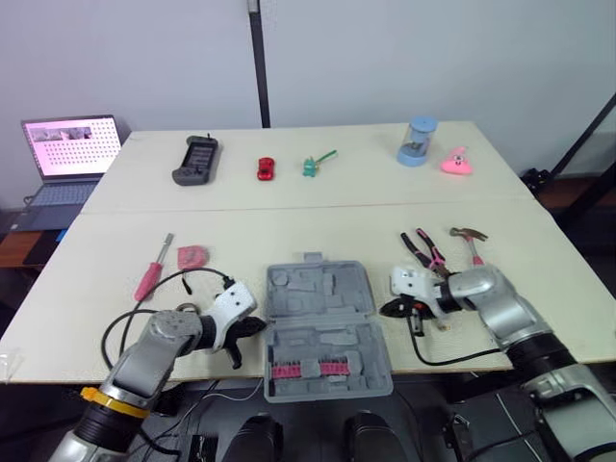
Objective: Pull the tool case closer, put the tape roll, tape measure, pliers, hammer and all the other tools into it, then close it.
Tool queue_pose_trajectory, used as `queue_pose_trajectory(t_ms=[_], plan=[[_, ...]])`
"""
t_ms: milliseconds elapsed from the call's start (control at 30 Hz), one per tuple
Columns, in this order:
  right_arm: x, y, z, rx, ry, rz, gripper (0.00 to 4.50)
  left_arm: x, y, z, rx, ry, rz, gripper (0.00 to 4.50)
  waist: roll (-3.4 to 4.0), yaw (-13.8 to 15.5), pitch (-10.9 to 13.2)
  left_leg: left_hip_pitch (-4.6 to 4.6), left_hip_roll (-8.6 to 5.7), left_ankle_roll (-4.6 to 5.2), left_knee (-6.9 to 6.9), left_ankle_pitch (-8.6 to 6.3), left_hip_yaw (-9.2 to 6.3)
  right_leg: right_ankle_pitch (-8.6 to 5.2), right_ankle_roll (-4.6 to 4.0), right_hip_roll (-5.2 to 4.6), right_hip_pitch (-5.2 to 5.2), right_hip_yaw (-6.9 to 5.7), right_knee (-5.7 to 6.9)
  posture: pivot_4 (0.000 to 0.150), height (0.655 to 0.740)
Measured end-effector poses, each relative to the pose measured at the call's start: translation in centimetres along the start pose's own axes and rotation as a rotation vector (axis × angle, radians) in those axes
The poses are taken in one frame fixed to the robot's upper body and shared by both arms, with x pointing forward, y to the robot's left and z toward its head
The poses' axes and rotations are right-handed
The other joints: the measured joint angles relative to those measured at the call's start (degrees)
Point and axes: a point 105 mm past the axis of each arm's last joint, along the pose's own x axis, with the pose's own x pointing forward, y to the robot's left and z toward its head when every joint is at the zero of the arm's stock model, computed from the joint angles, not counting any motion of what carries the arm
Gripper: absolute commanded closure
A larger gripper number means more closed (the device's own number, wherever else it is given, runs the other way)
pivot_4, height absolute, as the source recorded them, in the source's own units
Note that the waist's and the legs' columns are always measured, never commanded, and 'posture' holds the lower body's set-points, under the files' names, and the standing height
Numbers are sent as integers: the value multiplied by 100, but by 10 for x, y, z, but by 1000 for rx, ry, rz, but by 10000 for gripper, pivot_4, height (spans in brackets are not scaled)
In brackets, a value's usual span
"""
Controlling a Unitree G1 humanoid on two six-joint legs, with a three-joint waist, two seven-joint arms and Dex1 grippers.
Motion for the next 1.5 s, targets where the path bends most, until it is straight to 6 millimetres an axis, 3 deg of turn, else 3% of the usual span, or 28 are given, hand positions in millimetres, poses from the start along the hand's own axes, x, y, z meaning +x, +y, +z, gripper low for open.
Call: queue_pose_trajectory(t_ms=[100, 200, 267, 367, 533, 600, 667, 833, 1033, 1333, 1500], plan=[[-14, -6, -6, 31, -13, -39, 45000, -17, 14, -7, -50, -2, 65, 44502, -2, -13, 4, -2, 5, 0, -1, 0, 1, 0, -1, 1, -3, 0, 0, 1500, 6753], [-22, -8, -4, 70, -80, -67, 45000, -32, 23, 0, -71, -60, 118, 44502, -3, 6, 6, -6, 5, 0, -1, 0, 2, 0, 0, -2, -3, 0, -5, 1500, 6753], [-30, -11, 1, 75, -132, -97, 45000, -44, 28, 5, -67, -113, 153, 39419, -2, 21, 7, -7, 5, 0, 0, 0, 2, 0, 0, -4, -2, 0, -9, 1500, 6753], [-56, -20, -8, 114, -176, -185, 45000, -69, 40, -4, -65, -168, 250, 26907, 0, 25, 8, -9, 5, 4, -2, -3, 5, 0, 0, -7, -1, 0, -20, 1500, 6753], [-92, -23, -9, 239, -367, -265, 21650, -110, 65, -33, -100, -195, 423, 249, 0, 25, 8, -9, 10, 13, -4, -9, 4, 1, -2, -7, 3, -5, -27, 1500, 6753], [-106, -18, -21, 302, -385, -288, 11407, -142, 79, -58, -131, -157, 543, 0, 4, 23, 10, -11, 11, 20, -5, -13, 7, 0, -2, -11, 2, -4, -32, 1500, 6753], [-119, -19, -26, 339, -411, -330, 729, -165, 88, -71, -154, -156, 629, 0, 7, 21, 11, -11, 8, 24, -5, -15, 15, 0, -2, -27, 3, -3, -34, 1500, 6753], [-141, -22, -49, 418, -421, -417, 296, -186, 92, -88, -175, -176, 681, 0, 6, 45, 11, -10, 3, 24, -2, -16, 15, 0, -5, -29, 9, -6, -40, 1500, 6753], [-143, -17, -73, 499, -410, -449, 296, -198, 100, -98, -188, -190, 722, 0, 6, 15, 11, -10, 6, 25, -4, -16, 15, 1, -3, -31, 6, -6, -39, 1500, 6753], [-143, -16, -68, 468, -405, -446, 296, -198, 101, -87, -174, -259, 699, 0, 7, 13, 11, -10, 7, 25, -5, -18, 16, 2, -2, -31, 6, -5, -39, 1500, 6753], [-141, -14, -34, 449, -461, -355, 296, -197, 100, -76, -174, -285, 644, 0, 7, 12, 11, -11, 8, 26, -5, -18, 14, 2, -2, -32, 5, -4, -39, 1500, 6753]])
